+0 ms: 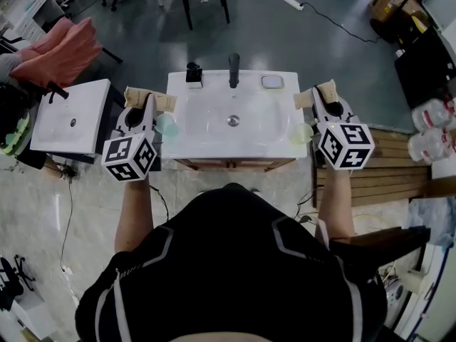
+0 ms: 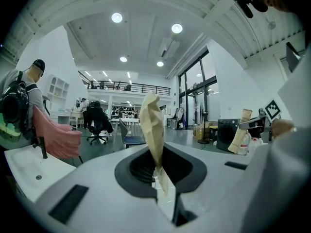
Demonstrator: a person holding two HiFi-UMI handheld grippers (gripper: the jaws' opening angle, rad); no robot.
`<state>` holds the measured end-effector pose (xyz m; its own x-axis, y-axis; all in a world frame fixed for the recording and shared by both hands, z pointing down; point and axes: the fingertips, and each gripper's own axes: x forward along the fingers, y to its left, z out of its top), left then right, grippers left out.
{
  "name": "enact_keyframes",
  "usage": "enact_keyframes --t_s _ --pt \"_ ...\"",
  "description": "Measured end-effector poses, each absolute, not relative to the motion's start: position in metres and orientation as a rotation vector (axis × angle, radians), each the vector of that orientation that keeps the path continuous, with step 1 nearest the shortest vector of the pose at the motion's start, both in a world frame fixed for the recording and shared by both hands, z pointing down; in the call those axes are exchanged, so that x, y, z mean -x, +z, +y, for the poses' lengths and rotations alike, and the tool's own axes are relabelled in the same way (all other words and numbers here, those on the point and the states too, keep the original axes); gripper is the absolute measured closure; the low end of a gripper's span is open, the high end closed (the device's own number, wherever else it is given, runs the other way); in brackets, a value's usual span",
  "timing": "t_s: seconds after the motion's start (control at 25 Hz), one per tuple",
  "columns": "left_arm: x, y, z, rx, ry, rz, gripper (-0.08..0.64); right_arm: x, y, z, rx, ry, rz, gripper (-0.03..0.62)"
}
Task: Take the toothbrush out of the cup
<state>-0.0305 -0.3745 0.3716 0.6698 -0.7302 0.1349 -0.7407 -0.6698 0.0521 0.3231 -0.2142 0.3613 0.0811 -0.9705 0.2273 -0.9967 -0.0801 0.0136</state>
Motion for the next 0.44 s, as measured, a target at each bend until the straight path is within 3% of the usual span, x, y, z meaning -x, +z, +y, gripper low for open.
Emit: enact_keyframes --t_s 0.44 --pt "0.0295 0.3693 -0.3725 -2.794 0.173 -1.227 0.531 -0.3288 0.3625 -0.2087 -2.187 0.237 -1.992 0.578"
